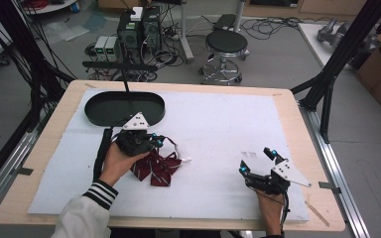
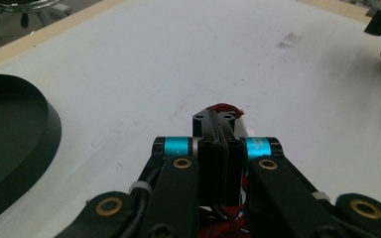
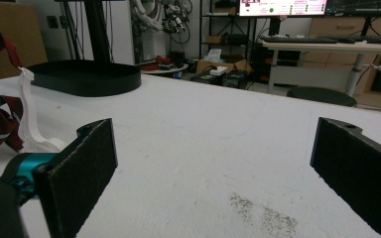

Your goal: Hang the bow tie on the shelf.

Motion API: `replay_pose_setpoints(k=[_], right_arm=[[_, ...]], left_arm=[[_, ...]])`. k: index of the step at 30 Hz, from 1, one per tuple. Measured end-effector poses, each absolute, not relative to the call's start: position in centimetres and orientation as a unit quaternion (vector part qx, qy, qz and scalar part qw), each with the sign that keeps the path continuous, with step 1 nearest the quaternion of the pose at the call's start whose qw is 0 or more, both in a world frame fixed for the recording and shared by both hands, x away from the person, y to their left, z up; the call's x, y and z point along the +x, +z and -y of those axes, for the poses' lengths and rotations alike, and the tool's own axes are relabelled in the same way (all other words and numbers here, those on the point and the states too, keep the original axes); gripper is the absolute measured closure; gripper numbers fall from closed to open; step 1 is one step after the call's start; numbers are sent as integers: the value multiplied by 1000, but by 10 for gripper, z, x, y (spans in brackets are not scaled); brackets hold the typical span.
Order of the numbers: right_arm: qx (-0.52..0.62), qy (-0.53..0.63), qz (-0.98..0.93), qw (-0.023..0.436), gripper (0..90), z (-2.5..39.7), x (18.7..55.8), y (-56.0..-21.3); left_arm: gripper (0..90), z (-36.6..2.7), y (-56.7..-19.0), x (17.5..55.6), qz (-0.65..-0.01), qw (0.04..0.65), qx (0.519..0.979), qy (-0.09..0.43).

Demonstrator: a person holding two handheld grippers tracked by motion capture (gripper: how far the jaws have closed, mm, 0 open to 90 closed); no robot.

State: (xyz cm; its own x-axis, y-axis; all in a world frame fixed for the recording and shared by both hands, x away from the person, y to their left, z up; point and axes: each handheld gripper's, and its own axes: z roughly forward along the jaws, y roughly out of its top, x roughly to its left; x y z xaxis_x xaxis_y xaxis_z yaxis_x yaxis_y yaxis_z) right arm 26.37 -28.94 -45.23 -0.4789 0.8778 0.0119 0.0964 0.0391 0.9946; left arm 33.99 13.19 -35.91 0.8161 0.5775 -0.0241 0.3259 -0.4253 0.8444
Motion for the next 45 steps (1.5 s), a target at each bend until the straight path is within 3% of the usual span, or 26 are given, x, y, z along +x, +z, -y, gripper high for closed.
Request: replay_pose_setpoints(k=[19, 45], right_arm=[[382, 577, -638, 338, 33, 289, 264, -452], [382, 575, -639, 338, 32, 288, 264, -452]], left_arm=[[888, -160, -331, 338, -281, 517, 787, 188], [888, -195, -297, 379, -298, 548, 740, 252]])
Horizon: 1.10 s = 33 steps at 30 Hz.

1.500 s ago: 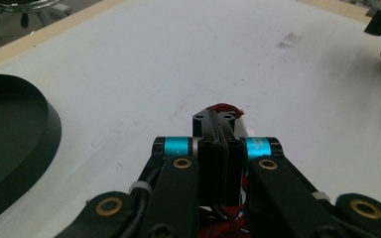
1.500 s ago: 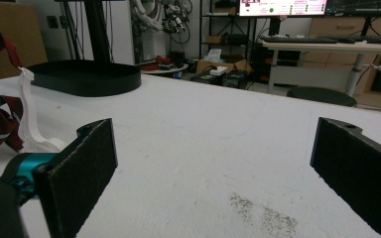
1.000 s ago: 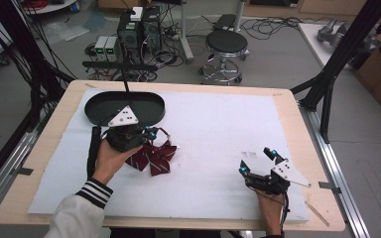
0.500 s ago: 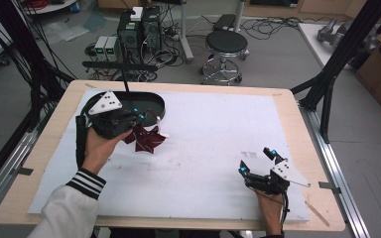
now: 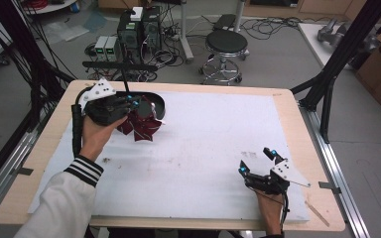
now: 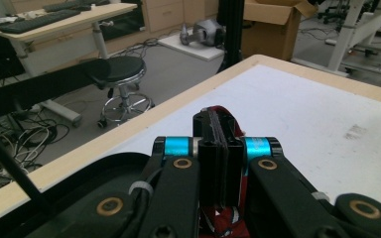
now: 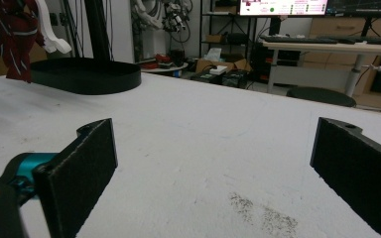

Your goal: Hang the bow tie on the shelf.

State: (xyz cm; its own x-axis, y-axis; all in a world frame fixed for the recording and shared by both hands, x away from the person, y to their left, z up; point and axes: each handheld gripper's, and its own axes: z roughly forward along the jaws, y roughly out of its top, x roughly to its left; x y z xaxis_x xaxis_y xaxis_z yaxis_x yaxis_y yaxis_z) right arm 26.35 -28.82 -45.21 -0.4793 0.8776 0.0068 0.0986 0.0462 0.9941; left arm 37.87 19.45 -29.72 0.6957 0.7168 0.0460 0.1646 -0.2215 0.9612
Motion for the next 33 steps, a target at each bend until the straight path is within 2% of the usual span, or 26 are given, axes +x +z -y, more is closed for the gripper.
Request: replay_pose_setpoints(k=[14, 33], right_arm=[[380, 576, -638, 341, 32, 289, 264, -452], [380, 577, -637, 341, 32, 290, 263, -452]], left_arm=[[888, -217, -290, 409, -334, 558, 708, 277], [887, -225, -286, 442, -358, 544, 698, 298]])
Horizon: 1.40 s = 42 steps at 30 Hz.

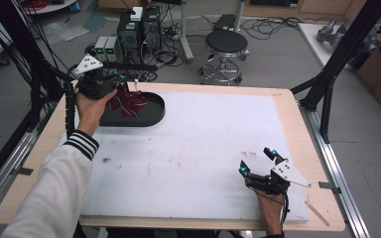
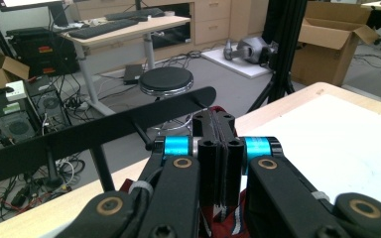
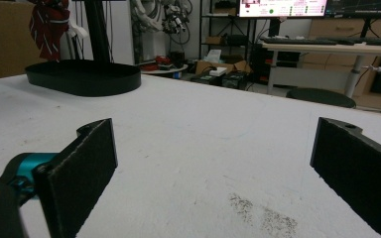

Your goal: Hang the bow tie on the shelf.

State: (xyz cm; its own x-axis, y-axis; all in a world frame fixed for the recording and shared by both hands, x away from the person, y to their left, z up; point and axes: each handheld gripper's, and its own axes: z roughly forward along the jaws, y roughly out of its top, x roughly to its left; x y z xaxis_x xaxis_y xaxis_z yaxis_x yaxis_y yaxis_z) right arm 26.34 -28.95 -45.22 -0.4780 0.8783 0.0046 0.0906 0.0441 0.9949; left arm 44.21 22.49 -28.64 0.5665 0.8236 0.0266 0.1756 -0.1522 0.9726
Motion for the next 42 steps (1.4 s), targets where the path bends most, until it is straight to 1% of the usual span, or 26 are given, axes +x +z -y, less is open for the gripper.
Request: replay_pose_setpoints(k=[10, 18, 22, 29, 42], right_arm=[[380, 578, -637, 340, 32, 290, 263, -452], [380, 580, -636, 338, 32, 290, 263, -452], [380, 580, -636, 339, 32, 290, 263, -452], [380, 580, -636, 339, 32, 290, 264, -452], [383, 580, -635, 336, 32, 289, 263, -452]], left_arm=[[887, -226, -280, 455, -368, 539, 694, 305], [887, -227, -284, 466, -381, 543, 684, 303], [887, -227, -290, 473, -386, 531, 691, 304], [887, -228, -298, 484, -397, 524, 689, 304], [887, -229, -298, 500, -397, 512, 697, 308]])
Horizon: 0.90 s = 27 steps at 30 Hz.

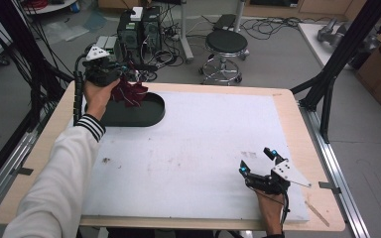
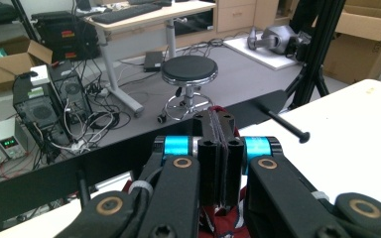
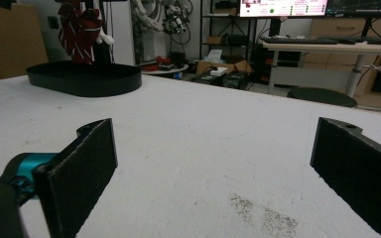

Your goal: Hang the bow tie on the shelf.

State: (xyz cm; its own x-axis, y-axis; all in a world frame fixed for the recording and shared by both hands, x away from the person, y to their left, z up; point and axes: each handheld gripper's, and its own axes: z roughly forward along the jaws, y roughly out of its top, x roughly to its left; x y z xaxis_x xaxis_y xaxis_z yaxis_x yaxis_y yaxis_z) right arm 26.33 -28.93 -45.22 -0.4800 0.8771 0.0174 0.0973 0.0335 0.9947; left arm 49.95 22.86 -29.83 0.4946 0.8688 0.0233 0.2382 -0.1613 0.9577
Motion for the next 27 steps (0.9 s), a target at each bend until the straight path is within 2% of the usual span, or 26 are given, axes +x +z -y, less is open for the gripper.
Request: replay_pose_setpoints(k=[27], right_arm=[[382, 573, -642, 337, 32, 288, 265, -452]], left_arm=[[885, -233, -300, 509, -405, 515, 691, 307]])
